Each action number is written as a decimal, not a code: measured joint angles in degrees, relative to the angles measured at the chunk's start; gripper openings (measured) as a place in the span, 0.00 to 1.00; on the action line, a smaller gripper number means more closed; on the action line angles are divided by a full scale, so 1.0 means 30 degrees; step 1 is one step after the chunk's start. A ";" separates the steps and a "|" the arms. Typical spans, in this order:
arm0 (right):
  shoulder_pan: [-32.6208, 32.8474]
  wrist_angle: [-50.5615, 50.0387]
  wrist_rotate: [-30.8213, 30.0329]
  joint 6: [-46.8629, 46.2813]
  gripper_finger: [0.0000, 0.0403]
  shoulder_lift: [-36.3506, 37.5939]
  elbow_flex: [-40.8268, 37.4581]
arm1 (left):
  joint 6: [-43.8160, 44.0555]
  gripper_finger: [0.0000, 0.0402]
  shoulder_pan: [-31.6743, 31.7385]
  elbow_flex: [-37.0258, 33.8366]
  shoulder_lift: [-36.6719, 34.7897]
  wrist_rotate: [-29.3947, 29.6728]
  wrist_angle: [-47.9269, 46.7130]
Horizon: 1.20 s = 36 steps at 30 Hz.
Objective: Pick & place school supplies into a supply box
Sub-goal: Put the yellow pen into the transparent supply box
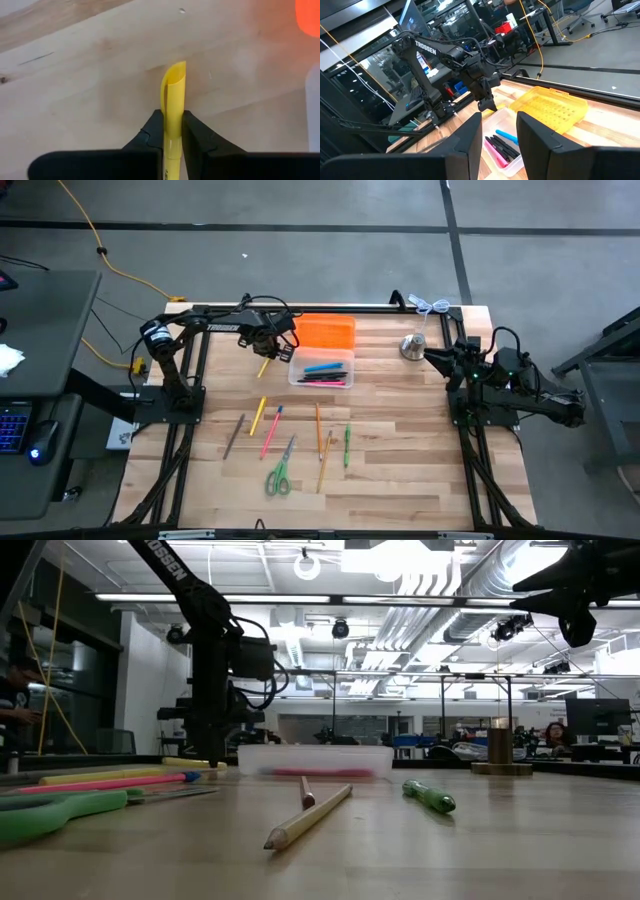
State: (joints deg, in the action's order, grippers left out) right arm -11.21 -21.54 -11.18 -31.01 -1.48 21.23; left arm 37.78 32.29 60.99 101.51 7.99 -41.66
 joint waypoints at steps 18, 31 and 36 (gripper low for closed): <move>0.0002 0.0005 -0.0155 0.0117 0.24 0.0000 0.0000 | 0.0016 0.17 0.0000 0.0059 -0.3442 0.0139 -0.1640; -0.0003 0.0001 -0.0160 0.0185 0.24 0.0000 0.0000 | 0.0561 0.17 -0.0015 0.0067 -0.7378 -0.2291 0.0355; -0.0001 0.0000 -0.0160 0.0185 0.24 0.0000 0.0000 | 0.0630 0.17 -0.0022 0.0067 -0.7803 -0.4629 0.3302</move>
State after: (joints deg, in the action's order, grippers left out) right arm -11.22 -21.54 -11.66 -30.46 -1.48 21.23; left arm 39.67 32.23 61.19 78.11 -5.90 -31.76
